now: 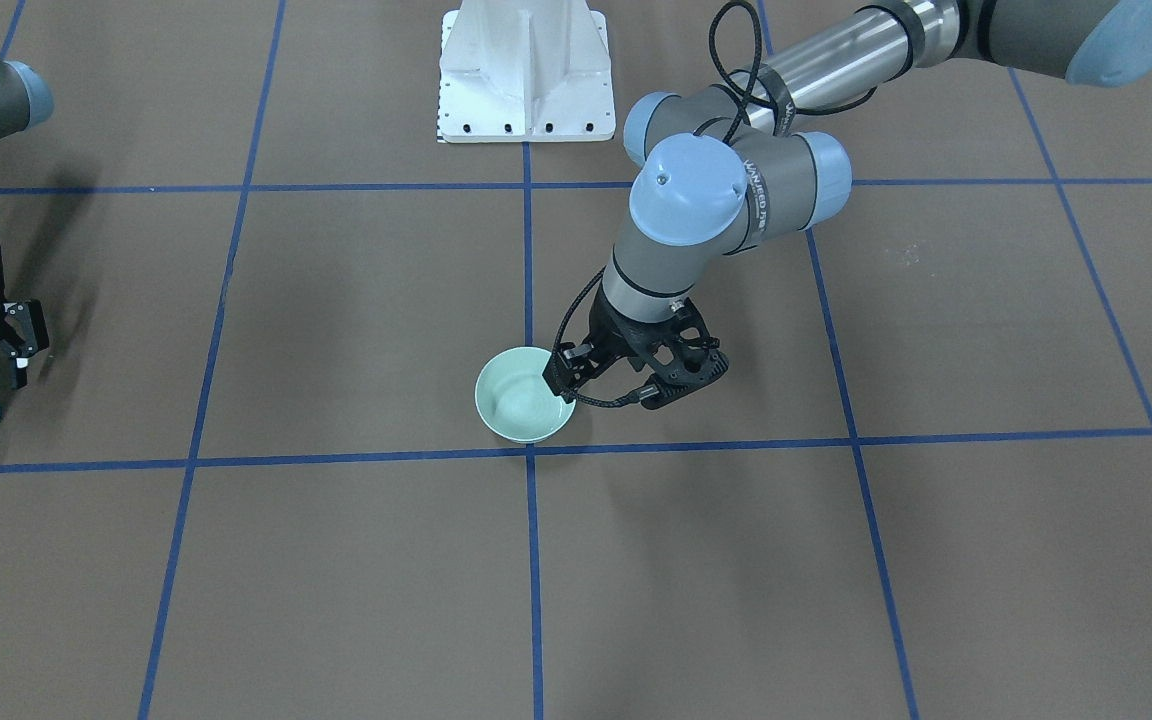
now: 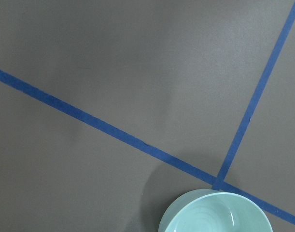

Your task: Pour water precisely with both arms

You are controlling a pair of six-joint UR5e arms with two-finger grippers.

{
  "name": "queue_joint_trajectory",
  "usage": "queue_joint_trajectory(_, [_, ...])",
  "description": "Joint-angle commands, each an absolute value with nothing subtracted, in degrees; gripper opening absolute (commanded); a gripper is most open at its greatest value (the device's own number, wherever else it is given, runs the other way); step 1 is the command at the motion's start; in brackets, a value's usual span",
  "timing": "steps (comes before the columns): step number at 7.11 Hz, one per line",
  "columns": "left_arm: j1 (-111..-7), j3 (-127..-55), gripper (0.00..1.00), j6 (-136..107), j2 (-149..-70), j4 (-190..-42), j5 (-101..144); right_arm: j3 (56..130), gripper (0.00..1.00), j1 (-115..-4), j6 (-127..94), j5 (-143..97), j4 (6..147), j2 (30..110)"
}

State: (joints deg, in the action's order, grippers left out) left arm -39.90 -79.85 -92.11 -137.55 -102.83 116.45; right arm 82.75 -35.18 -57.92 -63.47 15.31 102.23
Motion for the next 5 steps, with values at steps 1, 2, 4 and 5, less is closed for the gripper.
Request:
queue_joint_trajectory(1, [-39.9, -79.72, 1.0, -92.11, -137.55, -102.83, 116.46, 82.35, 1.0, -36.47, -56.43, -63.54, 15.12, 102.04])
queue_joint_trajectory(2, [-39.9, -79.72, 1.0, -92.11, -137.55, -102.83, 116.46, 82.35, 1.0, -37.17, -55.56, -63.54, 14.25, 102.04])
queue_joint_trajectory(4, [-39.9, -79.72, 1.0, -92.11, -137.55, -102.83, 116.46, 82.35, 1.0, -38.23, -55.28, -63.63, 14.24, 101.95])
queue_joint_trajectory(5, [-39.9, -79.72, 1.0, -92.11, -137.55, -102.83, 116.46, 82.09, 1.0, -38.41, -55.37, -63.63, 14.33, 101.95])
